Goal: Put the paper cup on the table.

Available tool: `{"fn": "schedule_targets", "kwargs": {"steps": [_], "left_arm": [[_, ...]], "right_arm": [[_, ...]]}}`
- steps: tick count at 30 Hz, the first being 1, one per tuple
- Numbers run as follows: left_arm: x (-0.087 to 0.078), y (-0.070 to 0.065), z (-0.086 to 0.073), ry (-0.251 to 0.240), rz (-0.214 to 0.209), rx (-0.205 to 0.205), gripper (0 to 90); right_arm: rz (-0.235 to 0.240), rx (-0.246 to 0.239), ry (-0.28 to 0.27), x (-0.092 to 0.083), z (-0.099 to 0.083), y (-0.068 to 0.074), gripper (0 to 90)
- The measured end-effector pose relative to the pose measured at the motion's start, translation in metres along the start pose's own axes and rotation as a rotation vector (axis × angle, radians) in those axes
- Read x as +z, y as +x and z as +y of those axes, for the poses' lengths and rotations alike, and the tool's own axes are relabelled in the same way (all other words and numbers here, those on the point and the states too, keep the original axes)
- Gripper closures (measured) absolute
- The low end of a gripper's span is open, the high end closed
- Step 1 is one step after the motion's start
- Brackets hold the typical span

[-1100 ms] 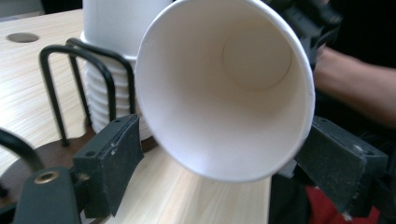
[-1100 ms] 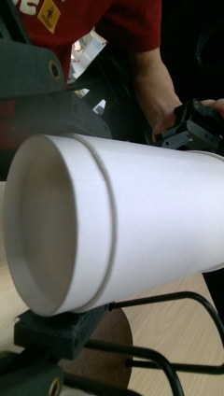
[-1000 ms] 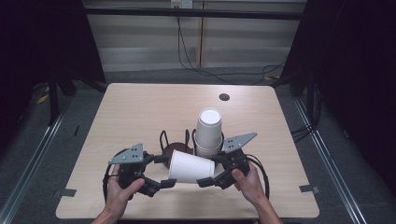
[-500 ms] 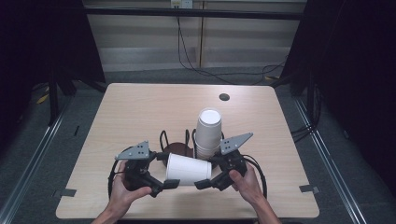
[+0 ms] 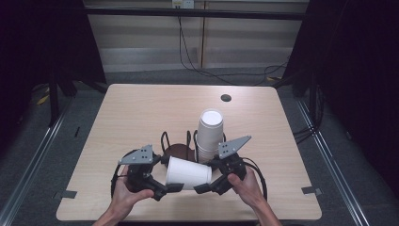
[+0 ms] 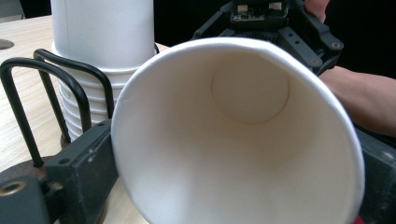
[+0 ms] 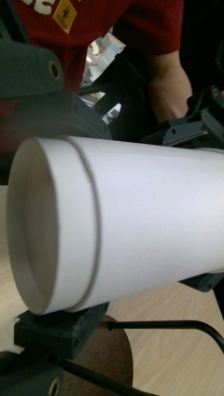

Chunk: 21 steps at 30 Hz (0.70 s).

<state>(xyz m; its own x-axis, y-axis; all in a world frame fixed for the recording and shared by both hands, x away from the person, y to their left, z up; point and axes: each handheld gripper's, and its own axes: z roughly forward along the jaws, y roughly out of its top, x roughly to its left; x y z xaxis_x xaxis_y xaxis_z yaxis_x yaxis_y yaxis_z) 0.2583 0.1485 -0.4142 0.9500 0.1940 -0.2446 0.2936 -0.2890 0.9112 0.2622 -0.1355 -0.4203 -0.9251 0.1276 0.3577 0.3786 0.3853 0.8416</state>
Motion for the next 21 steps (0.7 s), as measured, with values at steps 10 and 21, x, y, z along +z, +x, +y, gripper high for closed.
{"fn": "schedule_targets", "kwargs": {"steps": [10, 21], "left_arm": [[-0.004, 0.000, 0.001, -0.014, -0.015, -0.027, 12.8], [-0.010, 0.003, 0.001, -0.014, -0.010, -0.048, 13.5]], "right_arm": [[-0.052, 0.003, 0.036, 0.005, -0.001, 0.000, 14.8], [-0.105, 0.023, 0.001, -0.005, -0.006, 0.000, 14.2]]}}
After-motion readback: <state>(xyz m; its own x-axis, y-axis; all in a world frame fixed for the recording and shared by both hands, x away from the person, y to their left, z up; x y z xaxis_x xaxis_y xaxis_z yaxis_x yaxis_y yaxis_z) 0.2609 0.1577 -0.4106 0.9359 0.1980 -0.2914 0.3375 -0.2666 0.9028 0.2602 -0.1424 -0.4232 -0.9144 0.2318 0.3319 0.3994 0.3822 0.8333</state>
